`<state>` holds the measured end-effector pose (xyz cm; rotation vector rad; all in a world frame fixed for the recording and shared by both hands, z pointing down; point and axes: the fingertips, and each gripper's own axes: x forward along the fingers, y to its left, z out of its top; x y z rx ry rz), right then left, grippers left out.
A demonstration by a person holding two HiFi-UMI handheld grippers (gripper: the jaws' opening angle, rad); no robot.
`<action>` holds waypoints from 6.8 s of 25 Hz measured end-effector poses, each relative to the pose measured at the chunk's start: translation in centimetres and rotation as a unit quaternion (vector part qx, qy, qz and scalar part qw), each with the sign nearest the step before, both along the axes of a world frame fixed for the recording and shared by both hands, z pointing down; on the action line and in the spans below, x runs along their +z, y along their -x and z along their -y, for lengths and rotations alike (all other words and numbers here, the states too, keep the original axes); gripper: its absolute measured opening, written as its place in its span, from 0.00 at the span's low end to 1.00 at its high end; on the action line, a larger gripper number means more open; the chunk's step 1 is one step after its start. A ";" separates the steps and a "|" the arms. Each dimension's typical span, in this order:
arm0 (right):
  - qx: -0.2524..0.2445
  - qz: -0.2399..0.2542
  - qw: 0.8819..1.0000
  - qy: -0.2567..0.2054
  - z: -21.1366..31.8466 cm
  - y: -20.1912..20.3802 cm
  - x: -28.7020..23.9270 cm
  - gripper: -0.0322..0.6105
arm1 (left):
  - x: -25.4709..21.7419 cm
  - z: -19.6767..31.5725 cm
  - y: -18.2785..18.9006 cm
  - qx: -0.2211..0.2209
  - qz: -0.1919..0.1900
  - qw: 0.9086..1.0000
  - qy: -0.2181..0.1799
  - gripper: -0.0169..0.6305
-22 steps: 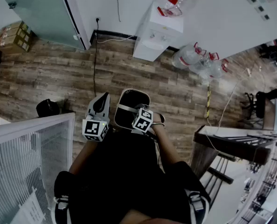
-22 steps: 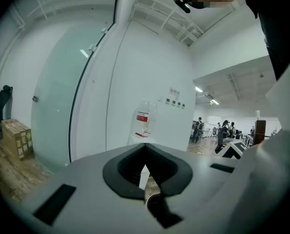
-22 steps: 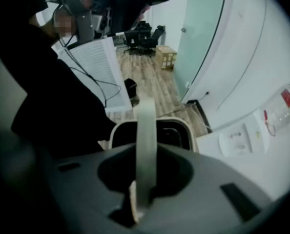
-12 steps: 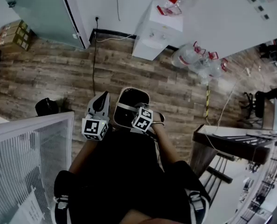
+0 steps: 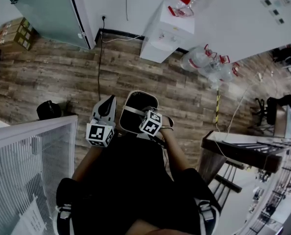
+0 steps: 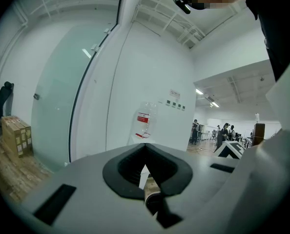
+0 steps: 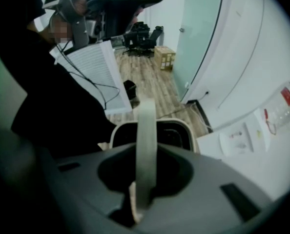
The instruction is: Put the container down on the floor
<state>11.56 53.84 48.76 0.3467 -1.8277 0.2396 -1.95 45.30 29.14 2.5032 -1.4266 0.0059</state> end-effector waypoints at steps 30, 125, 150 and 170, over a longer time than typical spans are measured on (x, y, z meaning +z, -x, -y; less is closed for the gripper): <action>0.028 0.018 0.999 -0.009 6.6 10.1 -1.1 0.16 | 1.3 4.3 11.6 0.001 -0.026 1.000 0.000 0.07; -0.038 -0.055 0.998 0.005 68.3 0.3 43.3 0.16 | 28.9 66.5 2.7 0.073 0.048 0.991 0.100 0.07; -0.051 -0.106 0.993 0.021 75.7 -4.3 52.7 0.16 | 34.4 70.3 1.5 0.081 0.031 0.989 0.123 0.07; -0.025 -0.131 0.991 0.028 78.6 -6.3 55.3 0.16 | 35.0 70.2 1.6 0.070 0.027 0.989 0.126 0.07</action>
